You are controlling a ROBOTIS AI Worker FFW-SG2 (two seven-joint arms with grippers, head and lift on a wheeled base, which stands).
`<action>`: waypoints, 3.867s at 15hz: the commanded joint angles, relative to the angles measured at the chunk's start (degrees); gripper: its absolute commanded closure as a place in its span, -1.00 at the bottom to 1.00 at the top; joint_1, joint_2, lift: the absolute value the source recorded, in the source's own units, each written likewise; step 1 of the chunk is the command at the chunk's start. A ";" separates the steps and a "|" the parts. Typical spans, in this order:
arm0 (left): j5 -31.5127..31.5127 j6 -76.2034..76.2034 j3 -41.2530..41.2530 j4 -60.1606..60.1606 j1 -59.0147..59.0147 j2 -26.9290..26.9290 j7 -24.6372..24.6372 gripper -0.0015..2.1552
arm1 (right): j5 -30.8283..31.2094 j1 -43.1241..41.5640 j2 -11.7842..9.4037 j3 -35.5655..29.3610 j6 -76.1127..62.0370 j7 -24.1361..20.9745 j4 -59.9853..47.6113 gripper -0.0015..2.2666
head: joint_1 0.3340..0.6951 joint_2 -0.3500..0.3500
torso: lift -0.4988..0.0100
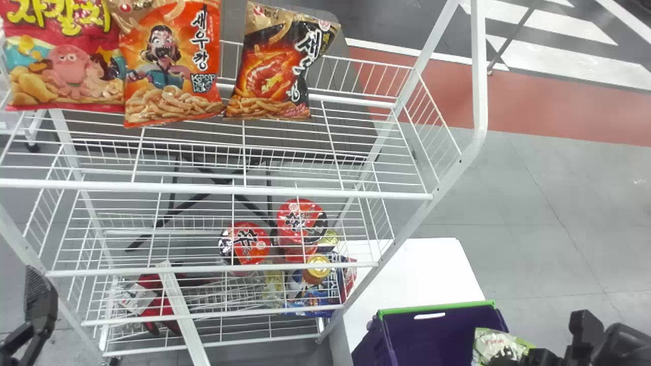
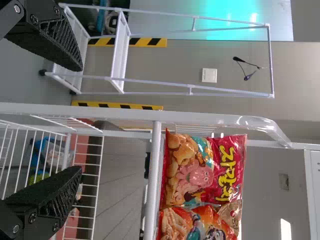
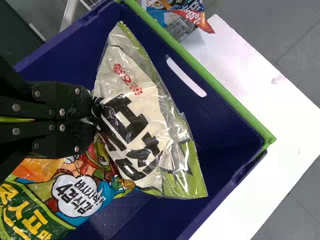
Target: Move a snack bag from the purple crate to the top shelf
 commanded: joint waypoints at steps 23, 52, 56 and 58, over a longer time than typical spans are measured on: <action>0.26 0.45 -0.47 -0.79 0.18 0.35 0.09 -0.88 | -0.18 0.53 0.09 0.00 -0.88 0.38 0.00 0.99 | 1.00 -1.00 | 0.97; -0.09 1.85 -0.12 -0.35 0.00 -0.88 0.61 -0.88 | -22.15 7.30 24.05 2.46 25.25 13.12 -74.62 0.99 | 1.00 -0.46 | 0.96; -0.09 1.68 -0.12 -0.44 0.00 -0.88 0.61 -0.88 | -29.89 7.39 24.05 6.15 25.25 7.23 -81.39 0.99 | 1.00 -0.23 | 0.96; -0.09 1.68 -0.21 -0.53 0.00 -0.88 0.61 -0.88 | -30.06 7.21 24.05 8.79 25.25 6.27 -81.91 0.99 | 1.00 -0.10 | 0.96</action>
